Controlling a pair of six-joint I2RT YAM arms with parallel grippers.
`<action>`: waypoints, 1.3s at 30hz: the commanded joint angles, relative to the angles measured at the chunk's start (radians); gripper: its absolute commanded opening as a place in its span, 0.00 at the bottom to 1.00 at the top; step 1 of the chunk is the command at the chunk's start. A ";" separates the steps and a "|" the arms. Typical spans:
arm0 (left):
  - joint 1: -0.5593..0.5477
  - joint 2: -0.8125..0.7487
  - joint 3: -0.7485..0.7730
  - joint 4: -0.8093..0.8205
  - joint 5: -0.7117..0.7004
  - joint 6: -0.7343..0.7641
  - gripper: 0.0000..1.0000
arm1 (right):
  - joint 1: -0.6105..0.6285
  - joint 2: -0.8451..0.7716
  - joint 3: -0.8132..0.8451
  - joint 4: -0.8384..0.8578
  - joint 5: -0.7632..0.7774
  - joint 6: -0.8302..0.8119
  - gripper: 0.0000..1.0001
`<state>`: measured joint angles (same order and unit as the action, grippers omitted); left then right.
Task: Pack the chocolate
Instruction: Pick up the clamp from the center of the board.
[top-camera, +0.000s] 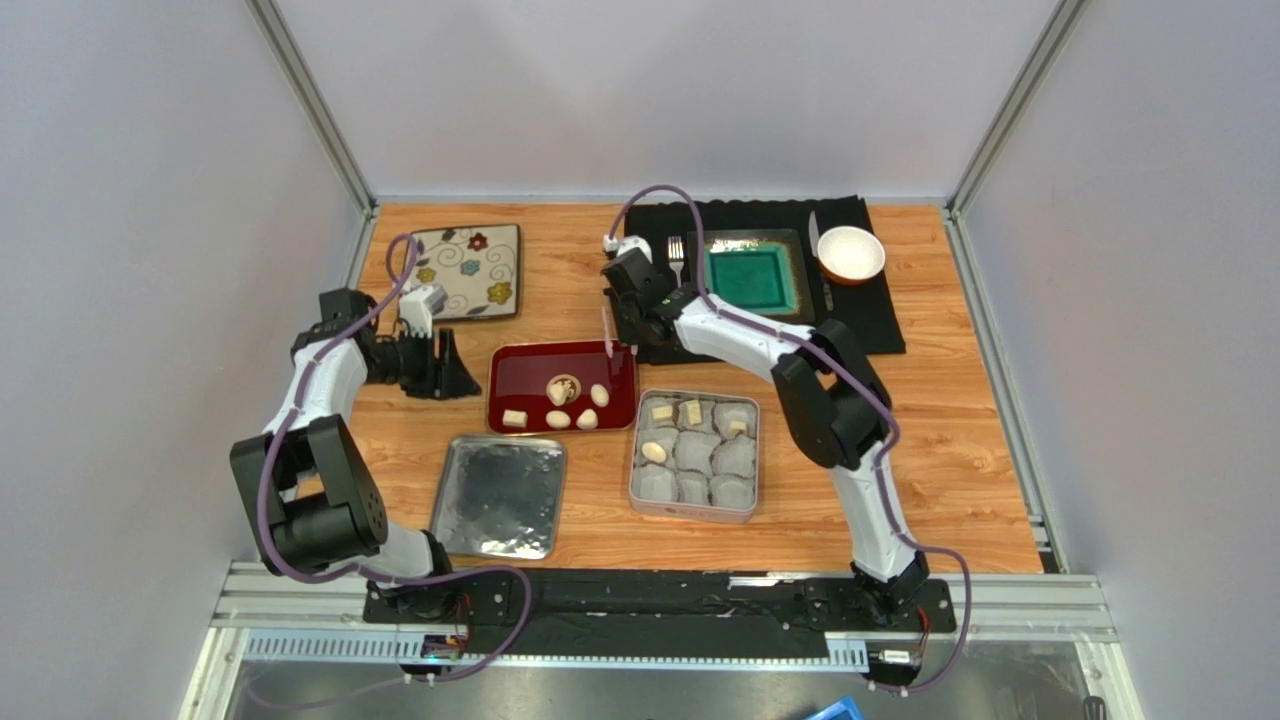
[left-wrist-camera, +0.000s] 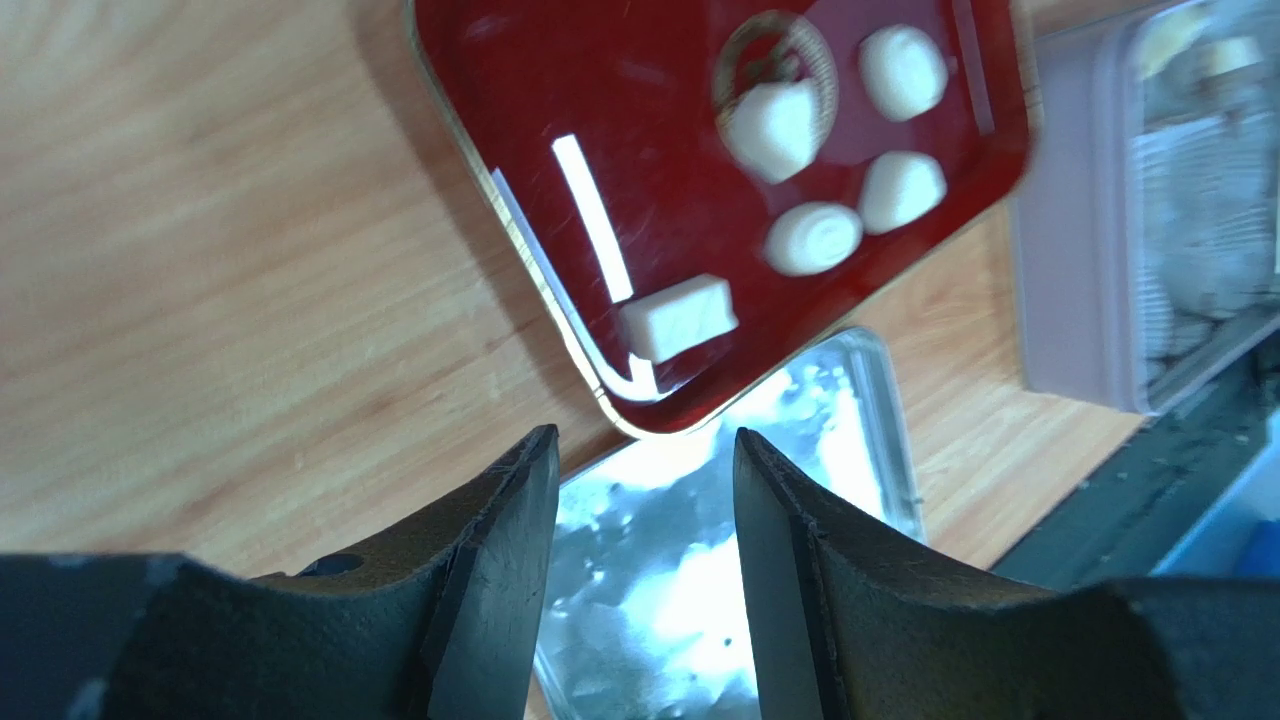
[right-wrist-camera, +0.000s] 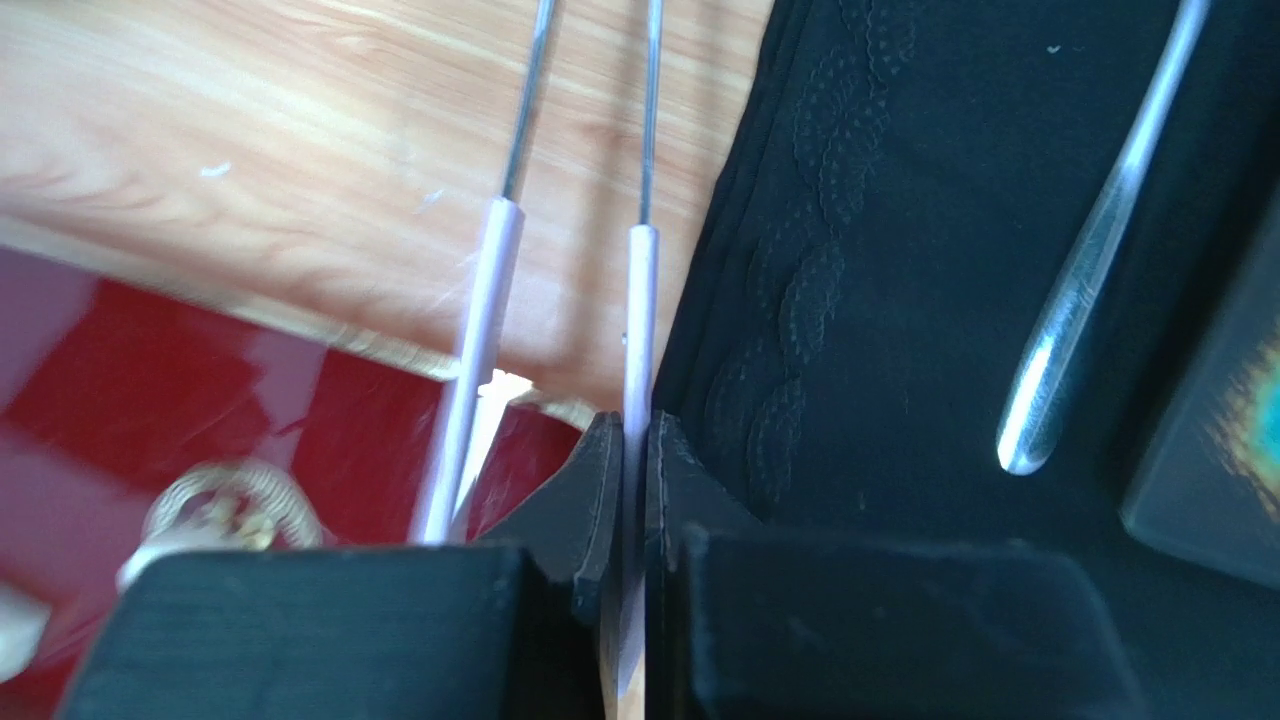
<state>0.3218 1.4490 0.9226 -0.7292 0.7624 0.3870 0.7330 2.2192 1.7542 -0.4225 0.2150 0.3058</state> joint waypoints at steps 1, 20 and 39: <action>0.008 -0.053 0.143 -0.132 0.283 -0.028 0.56 | 0.054 -0.275 -0.200 0.388 -0.037 -0.013 0.00; -0.122 -0.328 0.148 -0.292 1.002 0.016 0.93 | 0.278 -0.718 -0.754 1.042 -0.140 0.243 0.00; -0.156 -0.357 0.119 -0.294 1.002 0.007 0.81 | 0.290 -0.543 -0.671 1.194 -0.293 0.369 0.00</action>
<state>0.1699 1.1034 1.0439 -1.0222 1.4651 0.3683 1.0126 1.6379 1.0176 0.6464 -0.0490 0.6331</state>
